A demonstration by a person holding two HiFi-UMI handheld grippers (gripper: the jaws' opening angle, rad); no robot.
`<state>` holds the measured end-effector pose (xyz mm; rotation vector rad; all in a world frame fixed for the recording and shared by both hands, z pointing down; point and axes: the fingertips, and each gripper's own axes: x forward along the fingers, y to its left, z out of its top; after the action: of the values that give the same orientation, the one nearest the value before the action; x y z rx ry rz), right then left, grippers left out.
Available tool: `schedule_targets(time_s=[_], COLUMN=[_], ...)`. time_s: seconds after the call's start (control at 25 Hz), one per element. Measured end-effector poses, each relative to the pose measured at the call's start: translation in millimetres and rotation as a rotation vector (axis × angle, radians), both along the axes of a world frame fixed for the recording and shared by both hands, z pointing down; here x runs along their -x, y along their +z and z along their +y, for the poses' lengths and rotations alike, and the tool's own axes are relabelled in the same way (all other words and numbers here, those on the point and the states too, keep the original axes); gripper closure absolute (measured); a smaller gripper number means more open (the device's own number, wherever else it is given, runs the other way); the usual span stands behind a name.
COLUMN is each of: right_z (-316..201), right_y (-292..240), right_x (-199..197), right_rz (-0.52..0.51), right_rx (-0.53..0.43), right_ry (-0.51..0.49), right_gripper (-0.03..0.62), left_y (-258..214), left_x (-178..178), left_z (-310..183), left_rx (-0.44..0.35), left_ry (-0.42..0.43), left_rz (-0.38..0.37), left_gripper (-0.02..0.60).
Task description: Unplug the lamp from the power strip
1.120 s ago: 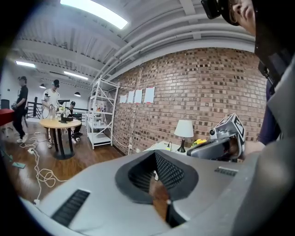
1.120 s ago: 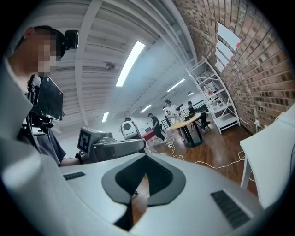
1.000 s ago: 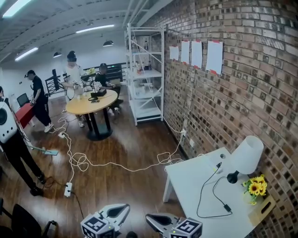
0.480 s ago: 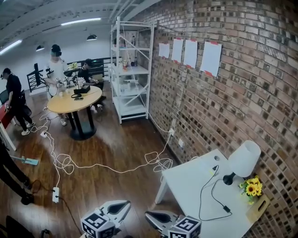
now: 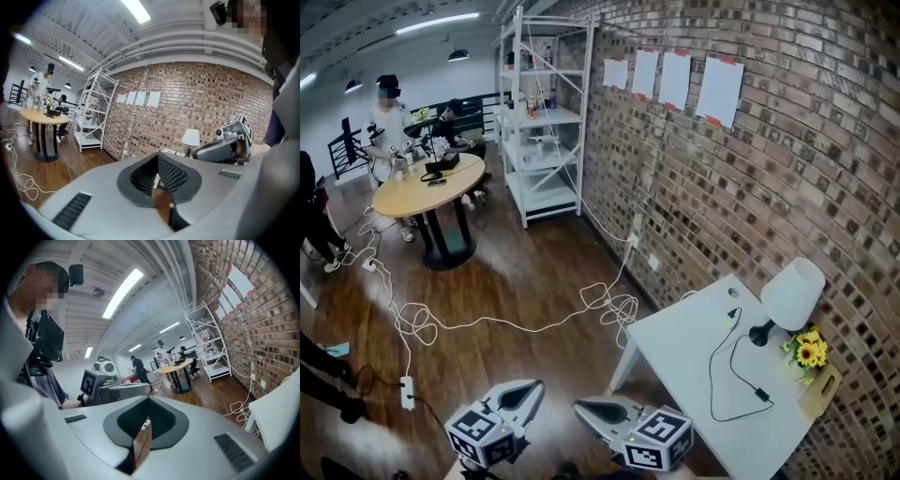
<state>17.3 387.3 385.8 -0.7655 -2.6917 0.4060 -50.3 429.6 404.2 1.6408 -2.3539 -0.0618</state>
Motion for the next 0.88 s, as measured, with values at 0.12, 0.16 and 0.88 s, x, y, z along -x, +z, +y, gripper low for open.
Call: schedule_targets(time_s=[0.12,0.16,0.88], right_z=[0.6,-1.1,-73.0], right_y=[0.3,0.6,10.1], right_x=[1.4,2.2,34.4], right_rz=[0.01,0.016,0.032], right_rx=[-0.009,-0.013,0.061], right_ry=[0.011,0.018,0.045], right_gripper=[0.595,0.595,0.595], left_y=[-0.4,0.5,-3.7], left_x=[-0.8,-0.4,20.3], left_z=[-8.3,-11.3,-83.3], left_rx=[-0.001,0.001,0.085], left_ry=[0.039,0.049,0.096], left_rz=[-0.005,-0.004,0.021], left_gripper=[0.571,0.571,0.571])
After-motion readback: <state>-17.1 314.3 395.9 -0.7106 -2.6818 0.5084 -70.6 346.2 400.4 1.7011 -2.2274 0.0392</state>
